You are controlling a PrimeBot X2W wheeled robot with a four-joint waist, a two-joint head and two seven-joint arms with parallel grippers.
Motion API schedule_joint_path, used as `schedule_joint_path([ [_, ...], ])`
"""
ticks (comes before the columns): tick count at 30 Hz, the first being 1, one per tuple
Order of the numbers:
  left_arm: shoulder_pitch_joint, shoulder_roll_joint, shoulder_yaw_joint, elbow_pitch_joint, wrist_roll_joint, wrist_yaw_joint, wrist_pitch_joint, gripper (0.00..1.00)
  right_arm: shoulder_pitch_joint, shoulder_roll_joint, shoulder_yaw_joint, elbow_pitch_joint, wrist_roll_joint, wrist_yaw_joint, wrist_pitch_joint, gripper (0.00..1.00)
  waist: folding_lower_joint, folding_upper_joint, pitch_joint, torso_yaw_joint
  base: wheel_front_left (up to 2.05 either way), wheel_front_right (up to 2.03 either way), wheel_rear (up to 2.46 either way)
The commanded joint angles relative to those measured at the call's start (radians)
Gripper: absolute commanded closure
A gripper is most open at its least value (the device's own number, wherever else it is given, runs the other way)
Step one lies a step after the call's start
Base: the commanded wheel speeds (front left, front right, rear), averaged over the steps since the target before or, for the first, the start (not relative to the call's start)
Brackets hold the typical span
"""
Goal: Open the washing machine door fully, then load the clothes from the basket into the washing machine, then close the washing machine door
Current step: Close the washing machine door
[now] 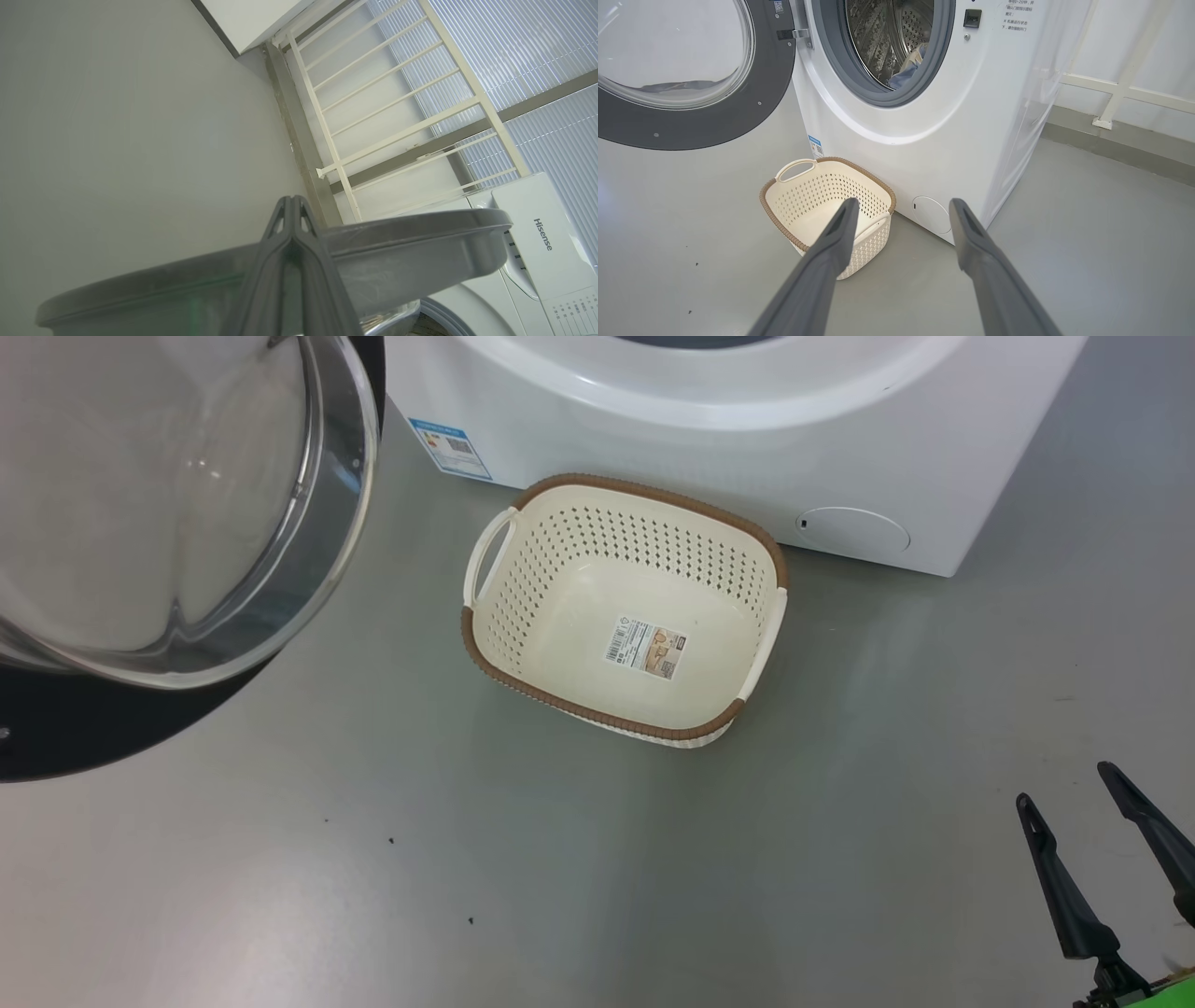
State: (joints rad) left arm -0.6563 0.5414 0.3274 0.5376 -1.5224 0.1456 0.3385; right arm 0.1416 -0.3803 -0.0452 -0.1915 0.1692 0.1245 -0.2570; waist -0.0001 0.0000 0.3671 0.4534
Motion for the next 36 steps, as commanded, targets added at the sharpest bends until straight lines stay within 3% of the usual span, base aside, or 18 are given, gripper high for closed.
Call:
schedule_joint_path([
  [1,0.022,0.060,0.003,-0.040,0.004,-0.012,0.042,1.00,-0.015,-0.023,0.023,-0.024,0.002,0.006,-0.005,0.00,0.0001,0.0000,-0.002,0.000,0.00,0.00,0.00],
  [22,0.126,0.063,-0.006,-0.256,-0.115,-0.004,0.293,1.00,-0.019,-0.025,0.036,-0.016,0.003,0.006,-0.005,0.00,0.0001,0.0000,-0.013,0.006,0.00,0.00,0.00],
  [36,0.186,0.046,-0.017,-0.404,-0.203,-0.060,0.444,1.00,-0.029,0.001,0.030,-0.023,-0.004,0.006,-0.005,0.00,0.0001,0.0000,-0.035,-0.005,0.00,0.00,0.00],
])
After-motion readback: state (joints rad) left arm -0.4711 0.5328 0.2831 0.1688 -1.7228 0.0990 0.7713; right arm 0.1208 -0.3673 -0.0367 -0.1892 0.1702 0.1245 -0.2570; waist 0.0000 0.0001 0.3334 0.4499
